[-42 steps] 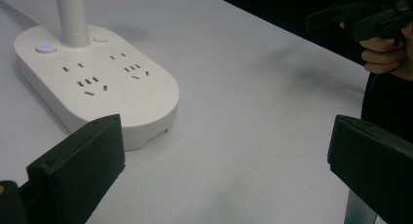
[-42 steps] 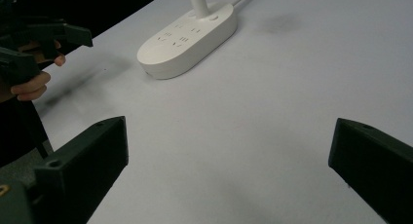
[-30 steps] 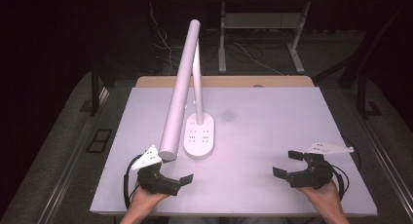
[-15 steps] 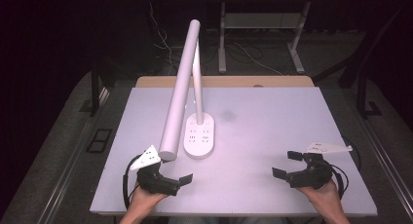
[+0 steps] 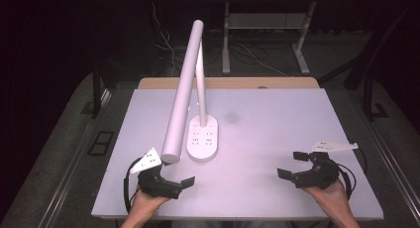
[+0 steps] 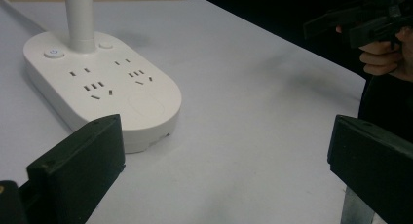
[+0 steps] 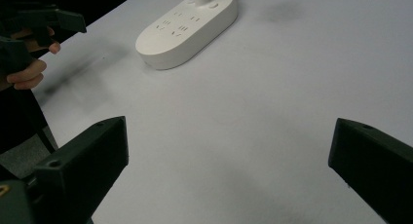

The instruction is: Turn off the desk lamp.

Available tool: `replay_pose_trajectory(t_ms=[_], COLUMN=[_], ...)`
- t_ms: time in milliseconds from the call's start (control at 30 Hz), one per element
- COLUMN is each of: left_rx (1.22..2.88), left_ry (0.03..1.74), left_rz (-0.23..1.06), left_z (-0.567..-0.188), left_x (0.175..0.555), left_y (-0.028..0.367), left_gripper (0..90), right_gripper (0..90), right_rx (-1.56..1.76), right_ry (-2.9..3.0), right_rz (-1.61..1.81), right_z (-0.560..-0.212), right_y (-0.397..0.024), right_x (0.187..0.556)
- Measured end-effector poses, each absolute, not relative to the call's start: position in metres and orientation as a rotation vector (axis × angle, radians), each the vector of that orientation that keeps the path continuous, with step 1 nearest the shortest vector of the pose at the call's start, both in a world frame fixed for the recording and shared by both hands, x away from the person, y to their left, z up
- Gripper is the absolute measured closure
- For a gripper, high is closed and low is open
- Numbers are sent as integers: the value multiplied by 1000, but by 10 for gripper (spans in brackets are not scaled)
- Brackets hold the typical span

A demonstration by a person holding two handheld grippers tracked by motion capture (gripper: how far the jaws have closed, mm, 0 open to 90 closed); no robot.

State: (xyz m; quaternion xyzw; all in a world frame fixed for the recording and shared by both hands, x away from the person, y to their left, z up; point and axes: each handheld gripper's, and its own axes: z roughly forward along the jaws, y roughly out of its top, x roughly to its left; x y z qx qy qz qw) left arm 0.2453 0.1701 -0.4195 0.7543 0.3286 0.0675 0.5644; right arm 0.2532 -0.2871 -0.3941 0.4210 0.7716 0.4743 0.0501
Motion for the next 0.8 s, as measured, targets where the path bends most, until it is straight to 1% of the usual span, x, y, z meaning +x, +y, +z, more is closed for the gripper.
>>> replay_pose_trajectory(t_ms=[333,800], left_rx=[1773,1792], left_ry=[780,776], left_rz=[158,160], left_z=[-420,-421], left_x=[245,246], left_y=[170,169], left_gripper=[0,0], right_gripper=[9,9], right_rx=[1241,1210], right_ry=[2382,2419], right_rz=[1436,1431], right_z=[-378,-365], right_y=[-282,-271], right_x=[264,280])
